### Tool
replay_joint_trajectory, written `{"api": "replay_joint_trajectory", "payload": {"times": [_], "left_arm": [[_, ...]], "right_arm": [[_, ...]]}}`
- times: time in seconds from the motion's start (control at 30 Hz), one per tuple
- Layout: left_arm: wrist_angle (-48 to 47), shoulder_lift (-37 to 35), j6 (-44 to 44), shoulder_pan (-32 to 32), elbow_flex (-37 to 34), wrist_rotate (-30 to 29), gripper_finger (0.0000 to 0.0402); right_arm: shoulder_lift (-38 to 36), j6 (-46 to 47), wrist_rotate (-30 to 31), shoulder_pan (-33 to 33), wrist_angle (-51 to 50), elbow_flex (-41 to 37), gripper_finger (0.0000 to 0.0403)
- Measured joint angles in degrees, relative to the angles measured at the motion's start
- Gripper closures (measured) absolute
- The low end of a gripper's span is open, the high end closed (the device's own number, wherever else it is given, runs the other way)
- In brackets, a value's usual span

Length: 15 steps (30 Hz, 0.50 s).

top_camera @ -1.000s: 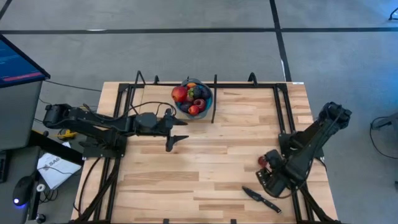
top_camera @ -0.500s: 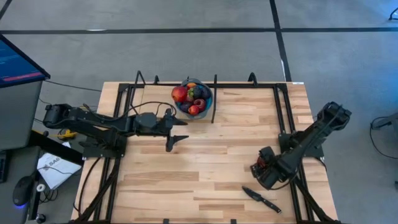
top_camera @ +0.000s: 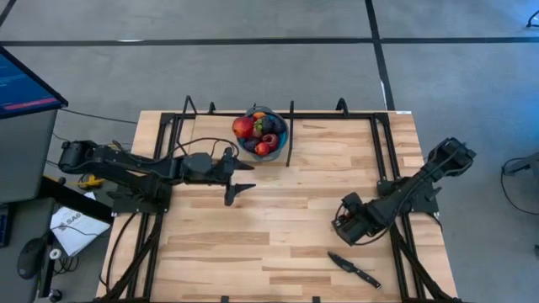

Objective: Pick & Place Fruit
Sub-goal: Put the red pomegranate into the blue strainer bowl on the shelf

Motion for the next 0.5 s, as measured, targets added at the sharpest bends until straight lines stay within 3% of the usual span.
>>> {"api": "replay_joint_trajectory", "payload": {"times": [0.23, 0.5], "left_arm": [[0.2, 0.0, 0.12, -0.36, 0.0, 0.02, 0.0135], [1.25, 0.02, 2.21, -1.04, -2.03, 1.1, 0.0135]], "right_arm": [[-0.04, -2.93, -0.3, -1.94, 3.95, 0.01, 0.0208], [0.0, -20.92, -0.45, -8.15, 33.63, 0.02, 0.0194]]}}
